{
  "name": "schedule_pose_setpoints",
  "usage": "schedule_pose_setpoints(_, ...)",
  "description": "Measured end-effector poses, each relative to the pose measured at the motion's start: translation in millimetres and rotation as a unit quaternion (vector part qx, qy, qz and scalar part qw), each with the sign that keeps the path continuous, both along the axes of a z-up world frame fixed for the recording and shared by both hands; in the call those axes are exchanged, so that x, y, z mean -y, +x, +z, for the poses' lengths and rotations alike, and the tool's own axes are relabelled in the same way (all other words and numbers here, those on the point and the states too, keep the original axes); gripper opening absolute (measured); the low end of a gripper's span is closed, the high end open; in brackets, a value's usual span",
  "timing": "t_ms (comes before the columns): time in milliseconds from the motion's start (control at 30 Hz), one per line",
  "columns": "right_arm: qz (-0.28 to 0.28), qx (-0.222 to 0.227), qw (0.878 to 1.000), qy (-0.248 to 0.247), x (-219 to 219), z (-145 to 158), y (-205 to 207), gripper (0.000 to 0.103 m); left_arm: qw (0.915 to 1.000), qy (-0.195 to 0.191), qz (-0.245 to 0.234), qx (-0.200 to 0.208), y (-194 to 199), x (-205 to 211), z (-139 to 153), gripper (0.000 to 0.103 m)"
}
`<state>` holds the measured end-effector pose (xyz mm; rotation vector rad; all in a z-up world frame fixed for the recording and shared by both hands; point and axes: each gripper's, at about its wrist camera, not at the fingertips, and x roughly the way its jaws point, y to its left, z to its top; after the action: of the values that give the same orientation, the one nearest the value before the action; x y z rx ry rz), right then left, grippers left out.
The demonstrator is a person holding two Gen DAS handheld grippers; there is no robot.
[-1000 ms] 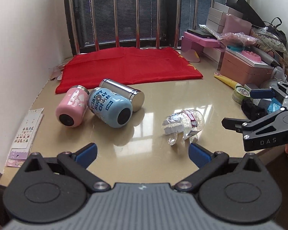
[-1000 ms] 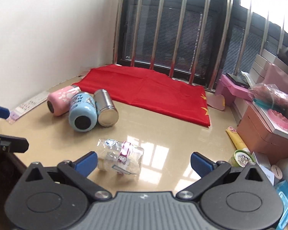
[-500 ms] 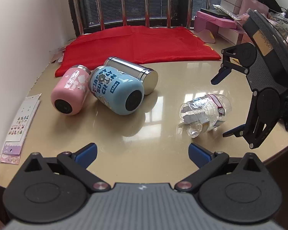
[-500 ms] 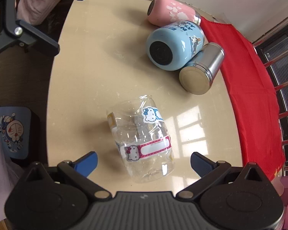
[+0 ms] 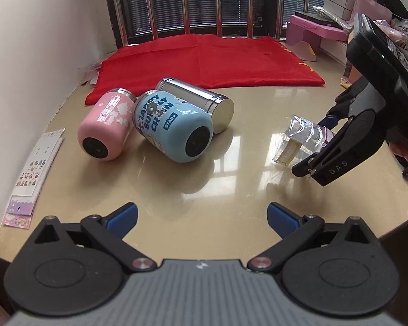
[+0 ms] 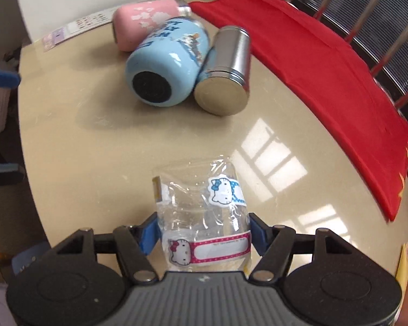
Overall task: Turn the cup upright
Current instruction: 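Lift the clear cup with the right tool and rotate it rim up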
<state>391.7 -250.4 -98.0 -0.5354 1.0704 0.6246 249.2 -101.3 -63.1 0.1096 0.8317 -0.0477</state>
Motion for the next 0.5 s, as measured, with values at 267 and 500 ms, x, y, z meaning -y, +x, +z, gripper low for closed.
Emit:
schedule_pose_setpoints(267, -0.361, -0.074, 0.924, 0.098, 56.0, -10.4, -1.6, 0.066, 1.0000, -0.007, 0.004, 0.002, -0.2, 5.9, 4.1, 0.103)
schedule_pose_setpoints(500, -0.406, -0.075, 0.907, 0.077, 53.2, -18.6, 6.5, 0.071, 0.9998, -0.015, 0.003, 0.008, -4.1, 11.7, 8.3, 0.103)
